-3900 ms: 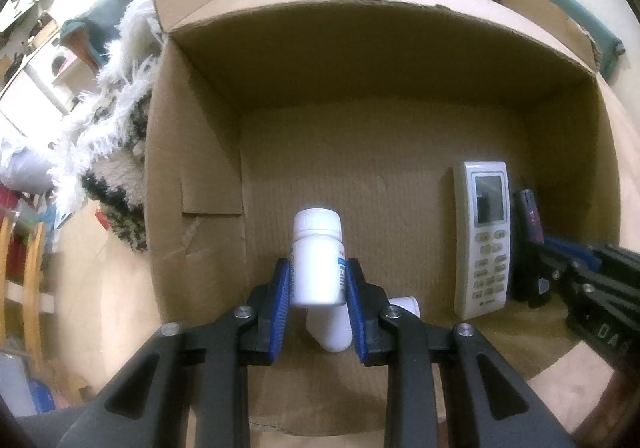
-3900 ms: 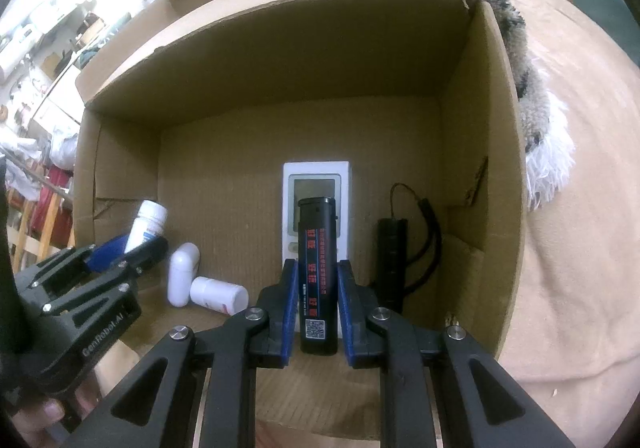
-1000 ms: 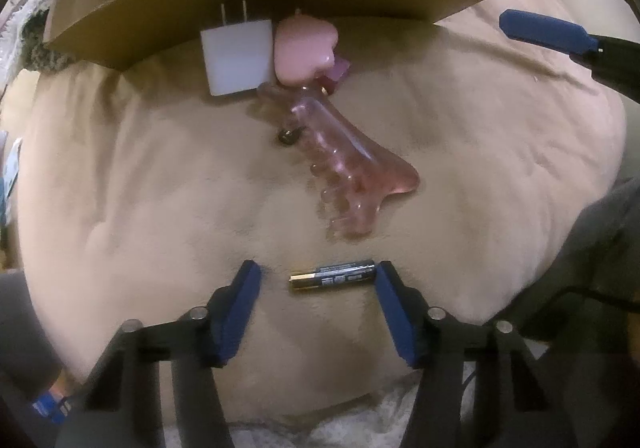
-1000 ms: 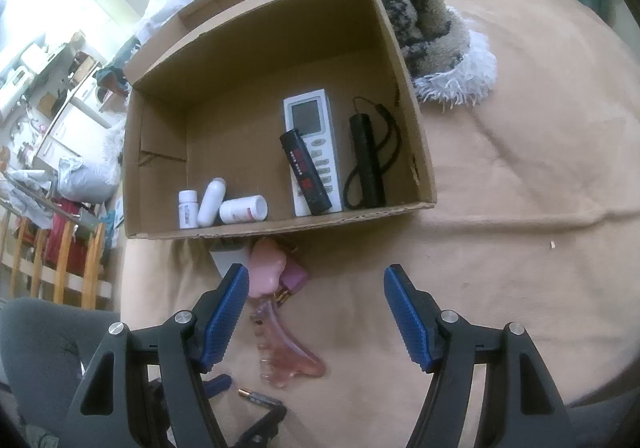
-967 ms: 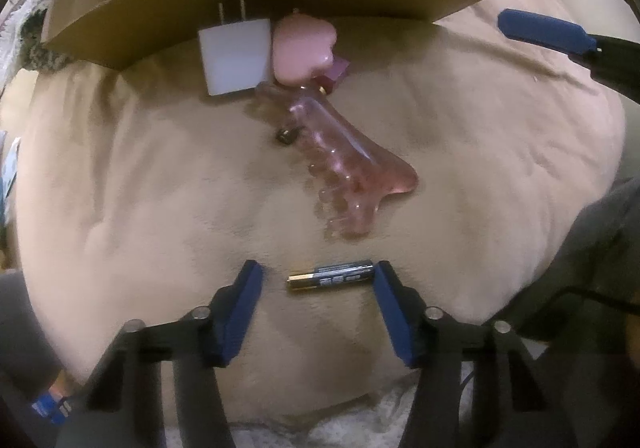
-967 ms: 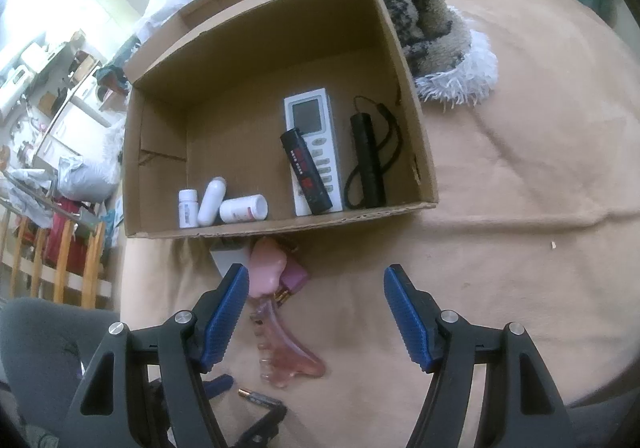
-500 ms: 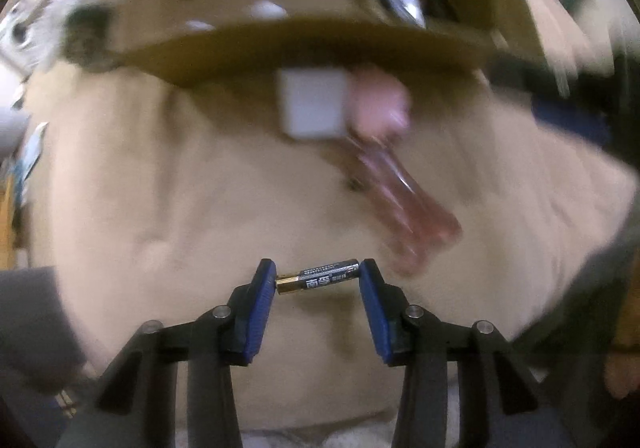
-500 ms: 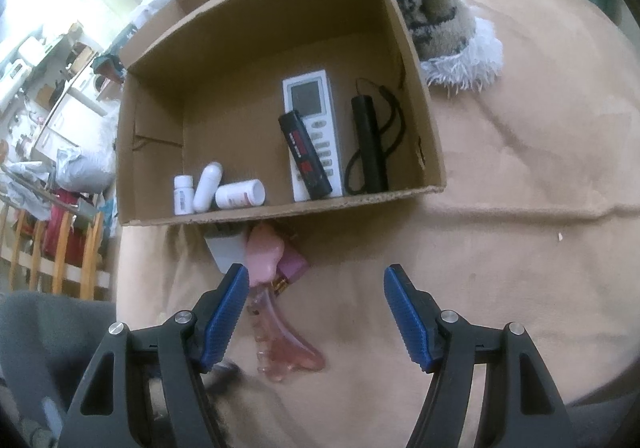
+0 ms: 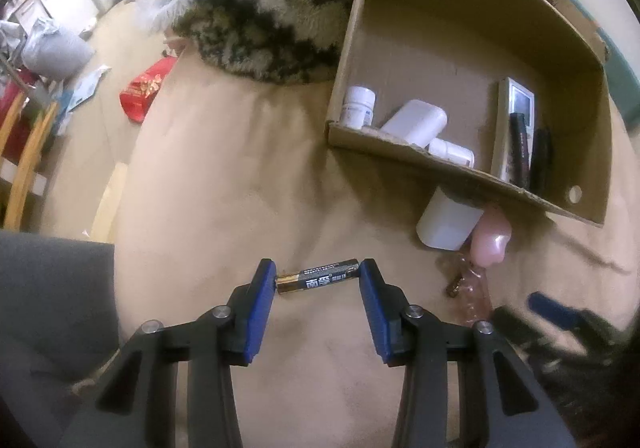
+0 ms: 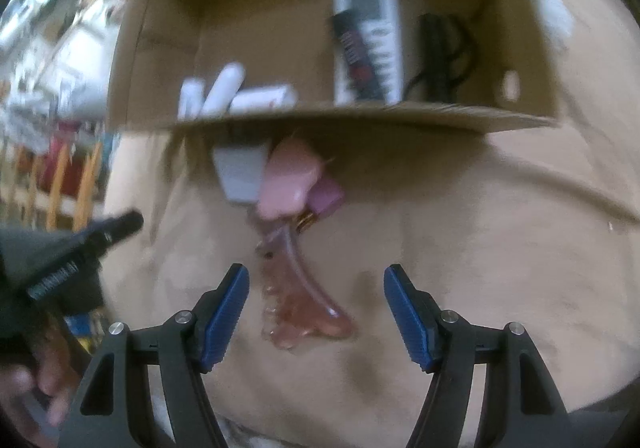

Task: Organize rigid objects
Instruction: 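Grasp the AA battery with the left tool while the right tool grasps the pink comb, then carry the AA battery and pink comb into the box and open both tools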

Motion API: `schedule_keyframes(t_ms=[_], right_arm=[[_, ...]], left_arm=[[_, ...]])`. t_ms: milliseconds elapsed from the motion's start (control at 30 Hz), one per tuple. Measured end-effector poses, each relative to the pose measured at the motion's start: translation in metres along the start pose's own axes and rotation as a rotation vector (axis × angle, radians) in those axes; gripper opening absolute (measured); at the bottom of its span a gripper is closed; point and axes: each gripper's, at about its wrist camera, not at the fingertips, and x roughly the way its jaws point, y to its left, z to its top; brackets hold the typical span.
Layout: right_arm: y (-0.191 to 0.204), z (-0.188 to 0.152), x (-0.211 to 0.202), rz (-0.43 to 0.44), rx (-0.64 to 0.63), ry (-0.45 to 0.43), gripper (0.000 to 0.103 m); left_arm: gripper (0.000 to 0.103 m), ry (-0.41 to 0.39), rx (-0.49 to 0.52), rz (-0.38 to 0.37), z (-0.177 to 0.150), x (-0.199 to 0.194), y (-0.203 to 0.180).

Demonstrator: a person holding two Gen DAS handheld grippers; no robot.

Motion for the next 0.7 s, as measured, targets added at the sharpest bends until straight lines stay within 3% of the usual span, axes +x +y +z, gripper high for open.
schedule_keyframes(t_ms=[200, 367, 433, 467, 500, 633, 700], right_arm=[[0.023, -0.008, 0.038, -0.141, -0.11, 0.075, 0.074], [0.033, -0.008, 0.046, -0.204, -0.147, 0.021, 0.073], [0.035, -0.009, 0.047, -0.213, -0.154, 0.003, 0.065], [0.037, -0.009, 0.045, -0.21, -0.166, -0.009, 0.045], [0.041, -0.008, 0.044, -0.199, -0.183, -0.013, 0.038], [0.047, -0.015, 0.039, -0.196, -0.22, -0.027, 0.037], [0.046, -0.017, 0.034, -0.152, -0.196, -0.022, 0.036]], left_arm=[[0.04, -0.043, 0.005, 0.014, -0.002, -0.013, 0.001], [0.04, -0.019, -0.01, 0.011, -0.001, -0.01, 0.002], [0.04, -0.022, -0.001, 0.013, -0.001, -0.008, 0.002], [0.04, -0.024, 0.003, 0.016, -0.001, -0.008, 0.001], [0.04, -0.023, 0.006, 0.016, -0.001, -0.007, 0.001], [0.04, -0.016, 0.007, 0.008, -0.002, -0.006, 0.001], [0.04, -0.017, 0.005, 0.004, -0.002, -0.007, 0.002]])
